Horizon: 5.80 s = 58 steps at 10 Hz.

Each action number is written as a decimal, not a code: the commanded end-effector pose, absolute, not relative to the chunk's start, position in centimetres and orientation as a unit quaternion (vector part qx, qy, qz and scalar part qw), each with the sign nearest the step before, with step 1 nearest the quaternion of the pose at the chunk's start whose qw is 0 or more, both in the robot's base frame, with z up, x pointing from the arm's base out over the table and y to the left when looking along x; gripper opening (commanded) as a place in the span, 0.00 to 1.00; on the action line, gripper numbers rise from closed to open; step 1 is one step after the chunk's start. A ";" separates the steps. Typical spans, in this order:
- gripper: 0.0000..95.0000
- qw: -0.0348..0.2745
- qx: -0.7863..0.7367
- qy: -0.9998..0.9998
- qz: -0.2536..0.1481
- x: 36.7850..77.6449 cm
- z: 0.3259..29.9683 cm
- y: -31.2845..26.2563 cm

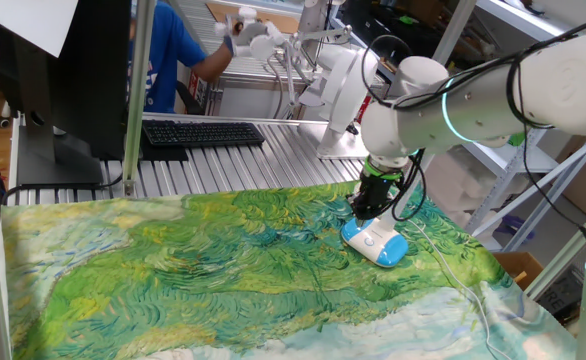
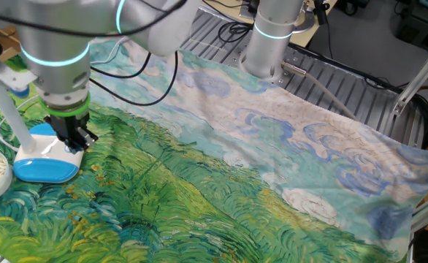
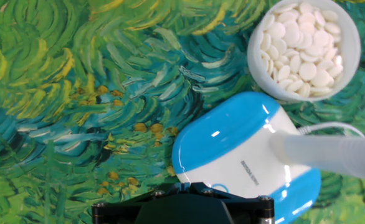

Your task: Turn on the desk lamp by pressing the button

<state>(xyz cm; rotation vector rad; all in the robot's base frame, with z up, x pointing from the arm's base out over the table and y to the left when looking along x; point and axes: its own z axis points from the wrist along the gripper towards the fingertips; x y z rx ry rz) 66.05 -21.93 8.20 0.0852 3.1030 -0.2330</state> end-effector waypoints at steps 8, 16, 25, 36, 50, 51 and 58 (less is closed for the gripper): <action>0.00 -0.002 0.014 0.996 -0.085 66.2 8.2 -22.0; 0.00 0.001 0.032 0.993 -0.115 68.0 6.8 -23.7; 0.00 0.000 0.063 0.992 -0.113 65.0 5.9 -24.3; 0.00 -0.008 0.061 0.990 -0.126 65.6 4.5 -25.3; 0.00 -0.008 0.047 0.992 -0.119 64.7 4.7 -24.7; 0.00 -0.009 0.046 0.992 -0.115 64.7 4.7 -24.7; 0.00 -0.010 0.051 0.995 -0.082 64.7 4.7 -24.7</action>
